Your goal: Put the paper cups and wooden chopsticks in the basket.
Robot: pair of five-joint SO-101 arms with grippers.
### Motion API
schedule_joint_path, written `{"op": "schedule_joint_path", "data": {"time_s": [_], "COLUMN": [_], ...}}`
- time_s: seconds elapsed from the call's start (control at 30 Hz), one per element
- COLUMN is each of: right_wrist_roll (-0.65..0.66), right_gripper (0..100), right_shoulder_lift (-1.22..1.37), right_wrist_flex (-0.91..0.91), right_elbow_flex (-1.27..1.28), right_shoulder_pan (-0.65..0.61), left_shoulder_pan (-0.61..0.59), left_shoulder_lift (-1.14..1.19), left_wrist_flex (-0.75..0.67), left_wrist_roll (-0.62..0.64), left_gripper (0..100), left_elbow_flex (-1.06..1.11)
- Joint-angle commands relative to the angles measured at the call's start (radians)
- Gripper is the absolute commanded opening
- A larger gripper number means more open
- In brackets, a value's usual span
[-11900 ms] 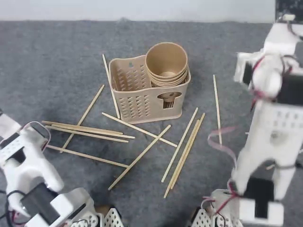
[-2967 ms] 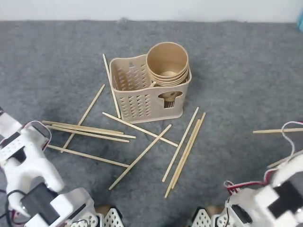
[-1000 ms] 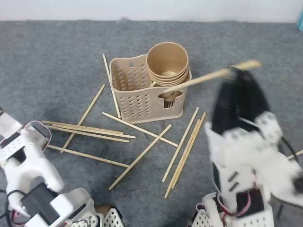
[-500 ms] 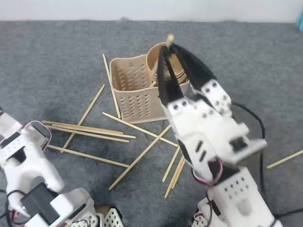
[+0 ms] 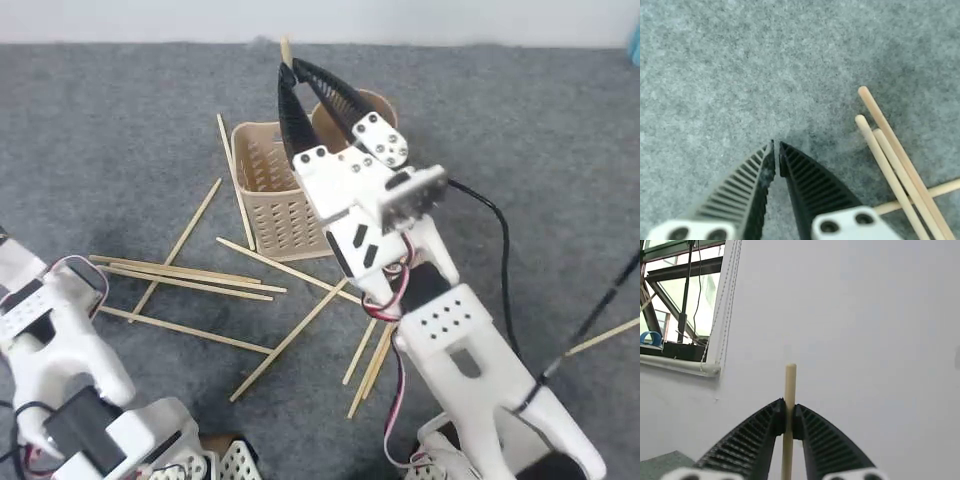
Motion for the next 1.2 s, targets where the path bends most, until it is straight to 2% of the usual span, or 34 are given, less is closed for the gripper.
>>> {"op": "schedule_joint_path", "data": {"time_s": [0.0, 0.23, 0.43, 0.53, 0.63, 0.8, 0.97, 1.17], "right_wrist_roll": [0.014, 0.014, 0.012, -0.057, -0.155, -0.264, -0.374, -0.512], "right_gripper": [0.8, 1.7, 17.7, 18.8, 18.8, 18.8, 18.8, 18.7], "right_shoulder_lift": [0.012, 0.013, 0.012, -0.031, -0.142, -0.410, -0.704, -0.920], "right_wrist_flex": [-0.022, 0.021, 0.094, 0.136, 0.271, 0.598, 0.923, 1.199], "right_elbow_flex": [-0.055, -0.014, 0.025, 0.026, 0.026, 0.026, 0.026, 0.021], "right_shoulder_pan": [-0.002, -0.007, -0.002, -0.001, -0.002, 0.002, 0.136, 0.463], "left_shoulder_pan": [0.009, 0.009, 0.009, 0.009, 0.009, 0.009, 0.009, 0.009], "left_shoulder_lift": [0.000, 0.002, 0.002, 0.002, 0.002, 0.000, 0.000, 0.000], "left_wrist_flex": [-0.005, -0.005, -0.005, -0.005, -0.014, -0.023, -0.023, -0.021], "left_wrist_roll": [0.002, 0.002, 0.002, 0.002, 0.002, 0.002, 0.002, 0.002], "left_gripper": [1, 1, 1, 1, 1, 1, 1, 1], "left_elbow_flex": [-0.045, -0.045, -0.045, -0.047, -0.045, -0.041, -0.039, -0.039]}}
